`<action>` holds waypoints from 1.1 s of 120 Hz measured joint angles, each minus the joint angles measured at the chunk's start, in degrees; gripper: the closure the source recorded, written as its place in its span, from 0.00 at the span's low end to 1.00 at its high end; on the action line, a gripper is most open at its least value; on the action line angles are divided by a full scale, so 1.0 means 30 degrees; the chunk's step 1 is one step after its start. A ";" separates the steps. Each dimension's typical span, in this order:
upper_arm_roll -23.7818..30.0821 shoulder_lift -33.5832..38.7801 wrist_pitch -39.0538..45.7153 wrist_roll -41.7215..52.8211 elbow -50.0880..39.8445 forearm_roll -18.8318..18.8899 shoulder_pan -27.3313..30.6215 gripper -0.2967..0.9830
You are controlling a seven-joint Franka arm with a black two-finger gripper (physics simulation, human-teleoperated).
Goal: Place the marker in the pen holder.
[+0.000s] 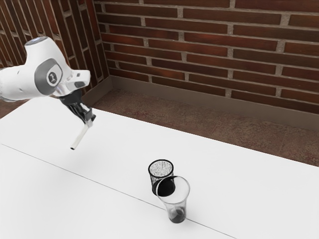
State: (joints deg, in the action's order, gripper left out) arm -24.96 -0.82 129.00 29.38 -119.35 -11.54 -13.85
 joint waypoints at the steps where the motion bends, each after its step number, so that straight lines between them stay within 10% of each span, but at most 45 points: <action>1: -0.0007 0.0039 -0.0020 0.0001 0.0007 -0.0072 -0.0142 0.82; 74: -0.0095 -0.0183 0.4284 0.4212 -0.0421 -0.9285 -0.9087 0.83; 132: -0.0051 -0.0654 0.5208 0.7575 -0.0574 -1.0189 -0.3438 0.83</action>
State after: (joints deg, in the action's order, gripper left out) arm -25.11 -2.78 144.63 52.10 -121.07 -42.10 -24.16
